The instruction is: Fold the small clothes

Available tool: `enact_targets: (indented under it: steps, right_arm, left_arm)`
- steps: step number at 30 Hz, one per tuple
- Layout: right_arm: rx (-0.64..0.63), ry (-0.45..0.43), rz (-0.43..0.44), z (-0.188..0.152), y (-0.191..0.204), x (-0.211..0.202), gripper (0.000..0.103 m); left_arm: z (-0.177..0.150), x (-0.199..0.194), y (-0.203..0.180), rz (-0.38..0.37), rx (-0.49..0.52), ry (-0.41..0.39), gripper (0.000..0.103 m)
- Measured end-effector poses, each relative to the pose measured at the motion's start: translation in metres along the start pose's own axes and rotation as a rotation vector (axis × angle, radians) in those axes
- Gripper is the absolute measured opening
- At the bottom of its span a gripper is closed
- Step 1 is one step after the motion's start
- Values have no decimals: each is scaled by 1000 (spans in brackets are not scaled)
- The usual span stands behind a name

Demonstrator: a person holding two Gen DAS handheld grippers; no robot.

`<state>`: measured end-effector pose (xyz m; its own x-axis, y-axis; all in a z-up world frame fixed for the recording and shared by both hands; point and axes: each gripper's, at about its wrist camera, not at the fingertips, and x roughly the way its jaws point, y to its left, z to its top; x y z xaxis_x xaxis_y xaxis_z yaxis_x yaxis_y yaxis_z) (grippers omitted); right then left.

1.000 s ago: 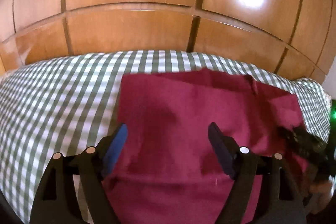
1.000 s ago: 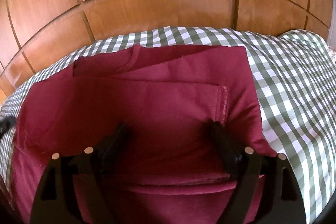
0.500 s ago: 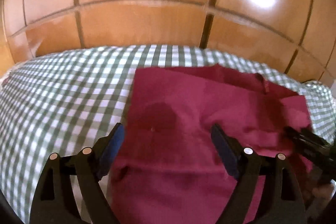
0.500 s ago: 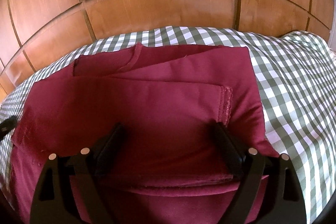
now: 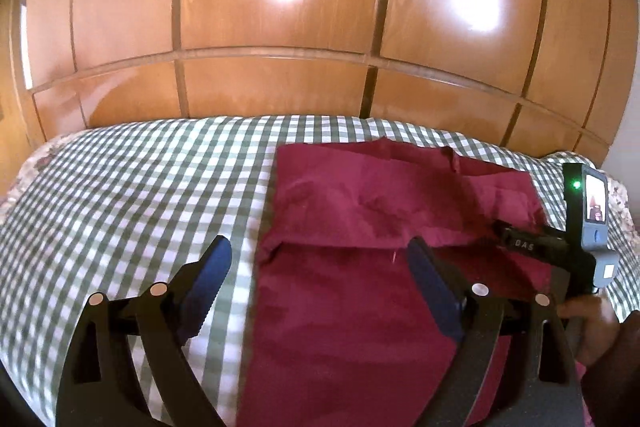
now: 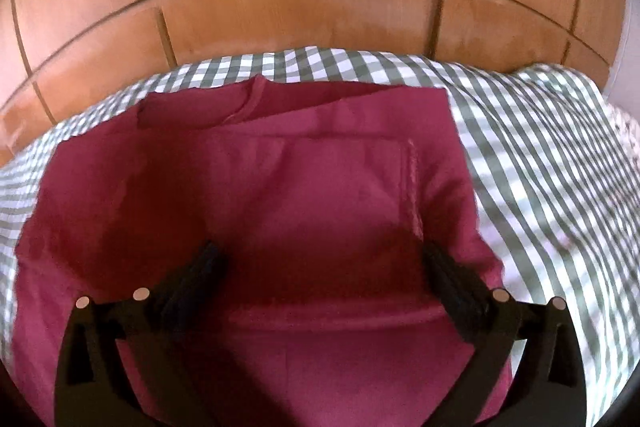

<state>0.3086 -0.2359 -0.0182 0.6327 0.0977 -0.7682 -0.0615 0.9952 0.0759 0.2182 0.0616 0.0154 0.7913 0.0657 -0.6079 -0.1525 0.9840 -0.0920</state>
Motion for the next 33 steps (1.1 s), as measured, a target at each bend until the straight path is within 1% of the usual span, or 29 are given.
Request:
enact_targets:
  steps: [3,7,10,13,19,22,25,27,29,31,32,33]
  right_arm:
    - [13,6,29,-12,-3,-18,101]
    - [8,74,40,-39,-8,-30,101]
    - [-24,94,49,-63,-12,-43,101]
    - [-65,114,62,-80,-14,-55,101]
    - [-120,135,88,-106,-23,-83,101]
    - [-133,125,74,-114,-35,-100,101]
    - [-111,118,56,-126,-55,-117,101]
    - [-86,131,48,-133,-69,-124,101]
    - [-59,167,63,-145,-85,-131,101]
    - [-46,203,85,-161,-96,-139,101]
    - [-42,217,97,-167,-99,-143,98]
    - [-41,231,113,-176,-100,-148,93]
  left_arm:
    - [-8,-13,4,0,1,-2,88]
    - [-20,-23,9,-1,-1,14,88]
    - [-33,-26,13,7,-8,41,88]
    - [-47,-27,17,20,-6,72,88]
    - [-75,-27,25,28,-1,134,88]
    - [-88,-26,29,26,2,168,88]
    - [-106,-28,34,2,23,224,88]
    - [-117,-30,38,-23,40,265,88]
    - [-127,-35,42,-62,37,308,87]
    - [-140,-48,45,-107,43,325,84]
    - [-146,-55,44,-127,57,331,83]
    - [-151,-61,43,-142,65,338,78]
